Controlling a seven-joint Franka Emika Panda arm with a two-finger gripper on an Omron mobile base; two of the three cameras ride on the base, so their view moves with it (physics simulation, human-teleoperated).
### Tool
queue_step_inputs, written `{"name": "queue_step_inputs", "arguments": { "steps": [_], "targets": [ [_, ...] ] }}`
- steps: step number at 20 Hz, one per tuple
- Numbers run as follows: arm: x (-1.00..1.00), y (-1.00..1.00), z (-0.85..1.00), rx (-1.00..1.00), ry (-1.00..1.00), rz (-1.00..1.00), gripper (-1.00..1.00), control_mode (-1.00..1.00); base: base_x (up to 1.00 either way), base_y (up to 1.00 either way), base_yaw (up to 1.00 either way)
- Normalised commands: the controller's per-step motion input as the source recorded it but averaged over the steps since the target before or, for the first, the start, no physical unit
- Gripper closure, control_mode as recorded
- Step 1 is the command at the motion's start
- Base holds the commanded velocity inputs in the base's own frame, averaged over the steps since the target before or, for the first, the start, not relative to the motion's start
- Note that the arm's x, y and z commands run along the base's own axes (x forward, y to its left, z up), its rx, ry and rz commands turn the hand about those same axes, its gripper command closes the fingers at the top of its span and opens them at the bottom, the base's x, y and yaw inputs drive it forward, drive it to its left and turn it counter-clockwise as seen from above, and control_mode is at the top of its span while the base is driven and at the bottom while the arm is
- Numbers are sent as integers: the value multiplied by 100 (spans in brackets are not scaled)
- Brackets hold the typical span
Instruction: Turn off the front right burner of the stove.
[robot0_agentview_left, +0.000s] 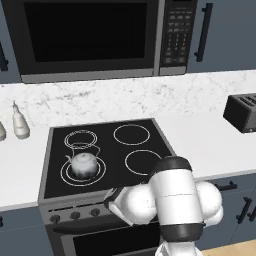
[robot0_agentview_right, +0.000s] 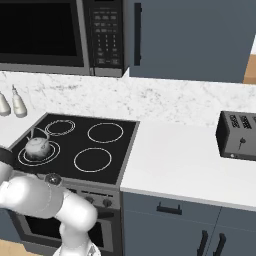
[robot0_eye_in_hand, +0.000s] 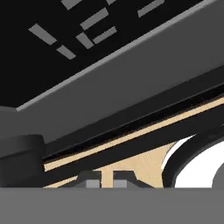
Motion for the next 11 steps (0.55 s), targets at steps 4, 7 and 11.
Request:
{"name": "queue_step_inputs", "arguments": {
  "steps": [4,7,11],
  "targets": [
    [-10,-32,6,17,-7,-9,100,-100,0,0,0],
    [0,0,0,0,0,0,100,-100,0,0,0],
    [0,0,0,0,0,0,100,-100,0,0,0]
  ]
}}
